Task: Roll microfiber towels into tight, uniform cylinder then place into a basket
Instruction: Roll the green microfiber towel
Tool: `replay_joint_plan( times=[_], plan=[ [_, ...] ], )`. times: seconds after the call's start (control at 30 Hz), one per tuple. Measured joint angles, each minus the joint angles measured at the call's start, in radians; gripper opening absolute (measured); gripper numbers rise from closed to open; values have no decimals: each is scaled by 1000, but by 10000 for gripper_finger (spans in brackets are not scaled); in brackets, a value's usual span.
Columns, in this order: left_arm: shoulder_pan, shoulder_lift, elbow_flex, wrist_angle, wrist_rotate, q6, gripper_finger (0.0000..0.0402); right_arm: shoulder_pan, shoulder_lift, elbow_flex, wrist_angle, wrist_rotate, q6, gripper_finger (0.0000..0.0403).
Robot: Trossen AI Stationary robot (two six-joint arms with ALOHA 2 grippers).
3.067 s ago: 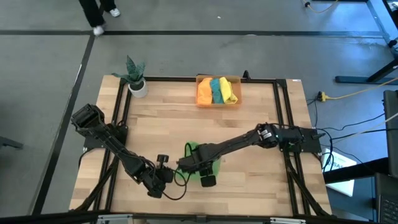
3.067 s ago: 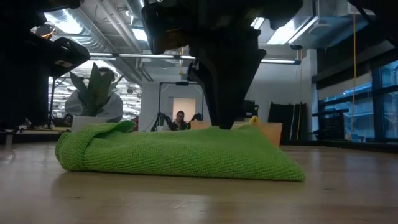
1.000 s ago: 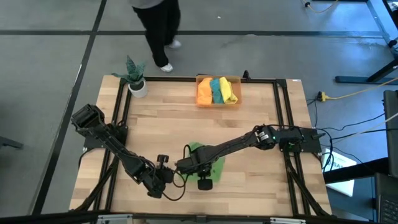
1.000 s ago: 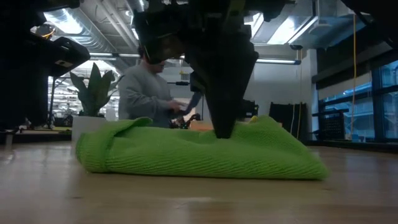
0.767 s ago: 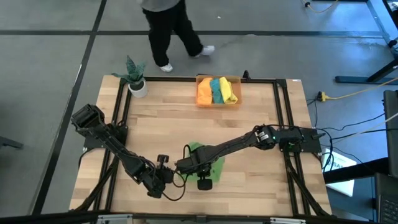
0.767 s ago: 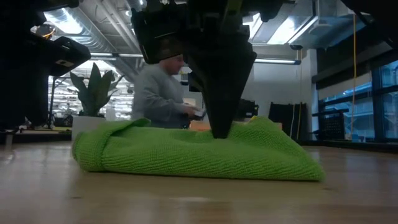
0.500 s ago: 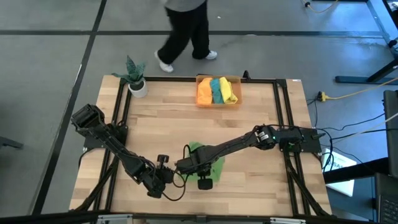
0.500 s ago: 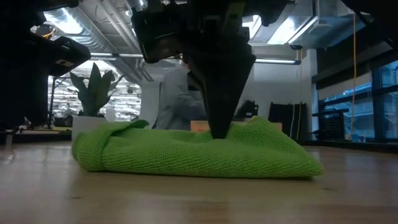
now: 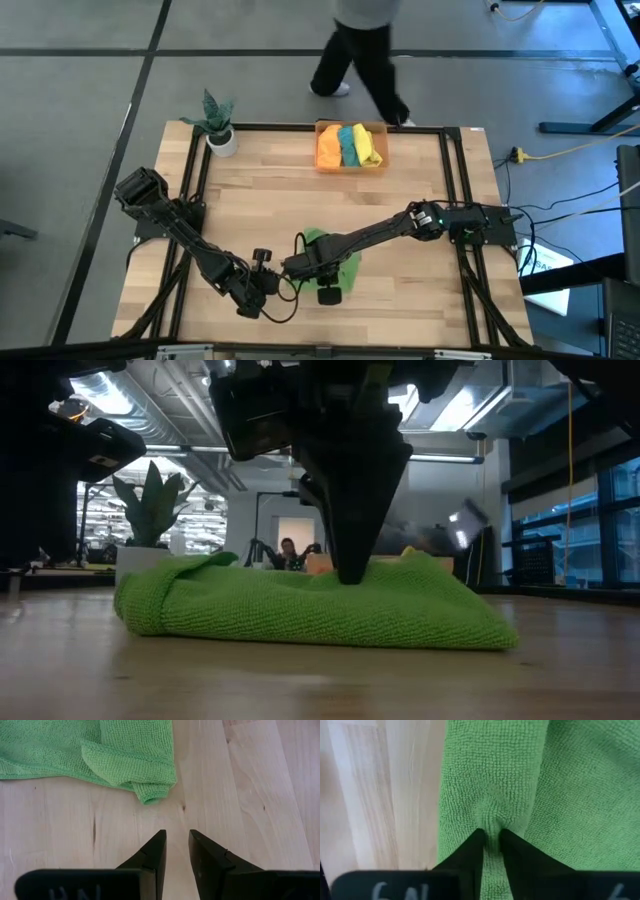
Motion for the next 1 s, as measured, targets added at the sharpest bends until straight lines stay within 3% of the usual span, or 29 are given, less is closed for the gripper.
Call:
replay_joint_plan(
  times=[0.43, 0.6, 1.0],
  plan=[
    [0, 0, 0, 0, 0, 0, 75, 5, -54, -1, -31, 75, -38, 88],
    [0, 0, 0, -1, 0, 0, 75, 54, -75, -1, -80, 126, -29, 88],
    [-9, 0, 0, 0, 0, 0, 75, 270, -77, -69, -59, 396, 38, 88]
  ],
)
